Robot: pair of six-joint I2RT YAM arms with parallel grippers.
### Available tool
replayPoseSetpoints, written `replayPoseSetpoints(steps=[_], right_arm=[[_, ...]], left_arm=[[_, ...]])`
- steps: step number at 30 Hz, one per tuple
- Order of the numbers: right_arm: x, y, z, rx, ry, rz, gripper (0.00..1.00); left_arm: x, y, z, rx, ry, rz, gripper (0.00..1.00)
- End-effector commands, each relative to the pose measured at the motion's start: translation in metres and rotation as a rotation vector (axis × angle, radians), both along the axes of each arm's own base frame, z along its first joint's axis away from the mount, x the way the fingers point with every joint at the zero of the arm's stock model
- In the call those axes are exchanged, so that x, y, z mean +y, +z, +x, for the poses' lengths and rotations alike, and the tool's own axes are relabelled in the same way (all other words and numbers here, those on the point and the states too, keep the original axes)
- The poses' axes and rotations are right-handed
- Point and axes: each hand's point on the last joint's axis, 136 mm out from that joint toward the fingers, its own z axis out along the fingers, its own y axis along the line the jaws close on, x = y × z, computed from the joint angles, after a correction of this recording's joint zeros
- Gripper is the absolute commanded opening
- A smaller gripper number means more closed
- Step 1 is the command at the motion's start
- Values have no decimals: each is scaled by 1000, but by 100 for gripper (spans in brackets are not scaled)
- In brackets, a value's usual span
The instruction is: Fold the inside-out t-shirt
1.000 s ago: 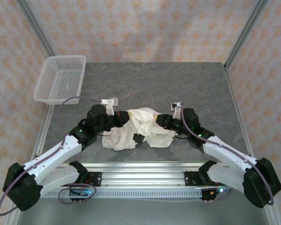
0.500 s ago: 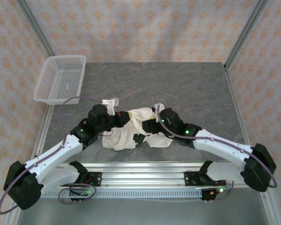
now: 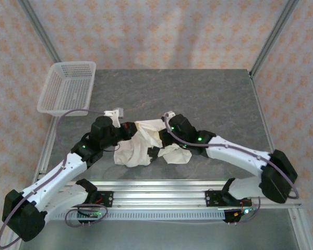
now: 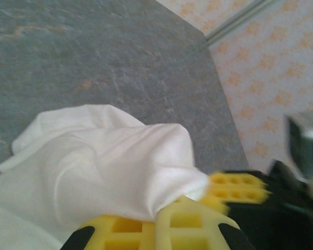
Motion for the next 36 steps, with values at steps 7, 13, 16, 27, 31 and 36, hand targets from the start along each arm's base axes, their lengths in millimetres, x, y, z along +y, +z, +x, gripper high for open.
replayPoseSetpoints(steps=[7,13,16,27,31,36], right_arm=[[-17,90,-22,-36,65,473,0],[-14,90,-17,-1,63,493,0],[-11,88,-14,8,61,494,0],[-10,92,-6,27,23,503,0],[-12,91,-4,29,2,508,0],[-9,90,-5,36,16,515,0]], left_arm=[[17,-48,6,96,51,25,3],[24,-3,-8,-96,-21,180,22],[15,25,-25,-233,-86,324,28],[-68,28,-32,-321,-286,507,33],[-80,9,-20,-277,-250,528,54],[-67,-8,1,-223,-94,591,68]])
